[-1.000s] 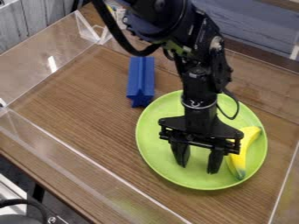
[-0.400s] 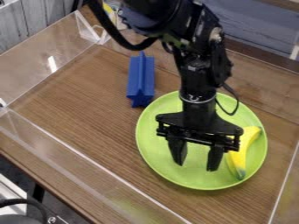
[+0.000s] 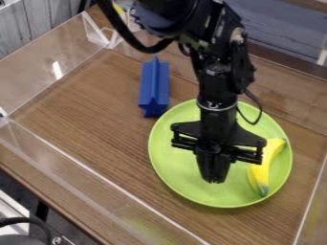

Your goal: Put the blue object in the green plate

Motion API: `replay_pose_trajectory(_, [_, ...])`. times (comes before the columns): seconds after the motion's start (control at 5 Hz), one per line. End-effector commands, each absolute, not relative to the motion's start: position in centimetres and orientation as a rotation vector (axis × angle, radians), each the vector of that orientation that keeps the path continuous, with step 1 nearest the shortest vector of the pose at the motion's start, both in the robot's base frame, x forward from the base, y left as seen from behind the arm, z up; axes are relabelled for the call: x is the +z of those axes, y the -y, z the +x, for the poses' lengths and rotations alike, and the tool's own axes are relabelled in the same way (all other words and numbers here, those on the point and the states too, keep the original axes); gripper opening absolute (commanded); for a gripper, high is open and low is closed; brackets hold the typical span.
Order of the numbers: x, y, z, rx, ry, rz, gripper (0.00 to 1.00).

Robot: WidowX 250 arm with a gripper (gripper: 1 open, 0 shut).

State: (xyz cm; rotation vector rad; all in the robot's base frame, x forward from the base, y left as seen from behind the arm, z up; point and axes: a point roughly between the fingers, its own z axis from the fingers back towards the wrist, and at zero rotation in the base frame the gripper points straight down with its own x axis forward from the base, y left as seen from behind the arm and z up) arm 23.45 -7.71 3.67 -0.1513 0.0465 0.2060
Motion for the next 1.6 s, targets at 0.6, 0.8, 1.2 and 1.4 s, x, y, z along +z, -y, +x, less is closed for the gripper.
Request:
replay_pose_trajectory(0.6, [10.3, 3.1, 26.3, 0.253, 0.075, -0.198, 1.0])
replay_pose_trajectory(0.8, [11.4, -1.3, 27.2, 0.287, 0.108, -0.187, 1.0])
replay_pose_trajectory(1.2, [11.6, -9.0, 28.2, 0.367, 0.161, -0.162, 1.0])
replay_pose_trajectory(1.4, [10.9, -10.2, 28.8, 0.382, 0.167, -0.151, 1.0])
